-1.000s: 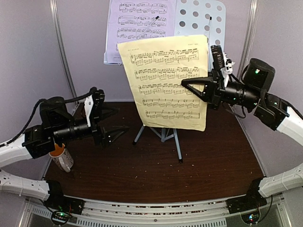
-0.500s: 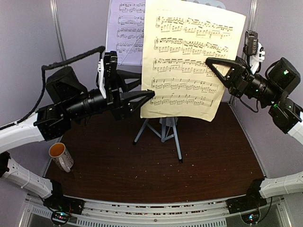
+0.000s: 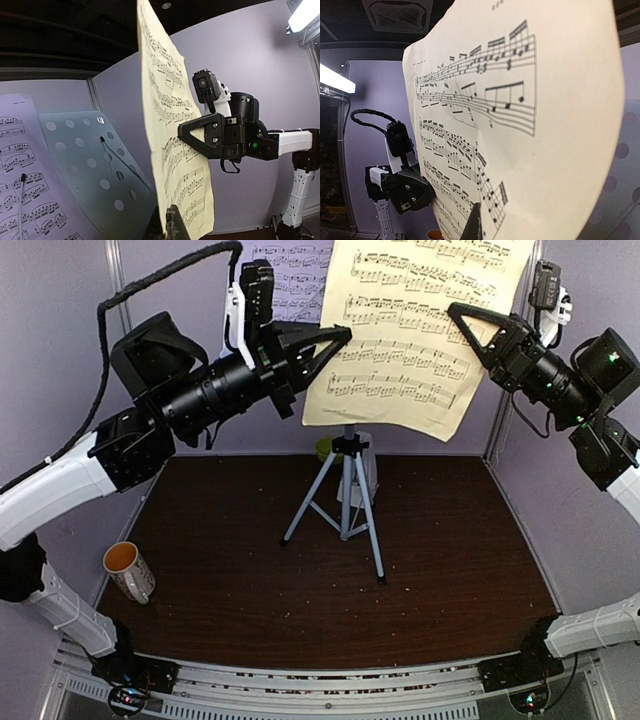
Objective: Set up the instrument practice props
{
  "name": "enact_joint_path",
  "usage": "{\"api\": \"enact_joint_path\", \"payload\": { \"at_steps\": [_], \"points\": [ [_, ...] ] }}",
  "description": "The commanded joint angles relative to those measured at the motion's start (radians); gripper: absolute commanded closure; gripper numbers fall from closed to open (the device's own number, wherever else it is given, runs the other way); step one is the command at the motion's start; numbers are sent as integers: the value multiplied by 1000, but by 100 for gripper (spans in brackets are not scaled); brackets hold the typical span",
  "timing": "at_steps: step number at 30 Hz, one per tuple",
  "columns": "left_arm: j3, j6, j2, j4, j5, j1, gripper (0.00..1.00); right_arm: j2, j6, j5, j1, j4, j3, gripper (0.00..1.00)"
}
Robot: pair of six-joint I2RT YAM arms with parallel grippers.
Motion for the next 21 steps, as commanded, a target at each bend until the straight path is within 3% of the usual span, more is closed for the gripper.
{"api": "enact_joint_path", "payload": {
  "at_steps": [1, 3, 11, 13, 21],
  "points": [
    [126, 60, 50, -41, -92, -3, 100, 50, 26, 38, -45, 17, 98, 100],
    [201, 72, 86, -81, -130, 2, 100, 79, 33, 66, -60, 15, 140, 100],
    [515, -33, 241, -198, -197, 80, 100, 210, 11, 267, -91, -31, 332, 82],
    [546, -63, 257, -209, -208, 97, 100, 242, 13, 303, -93, -35, 369, 76],
    [558, -167, 265, -218, -281, 139, 100, 309, -18, 446, -94, -107, 448, 65]
  ]
}}
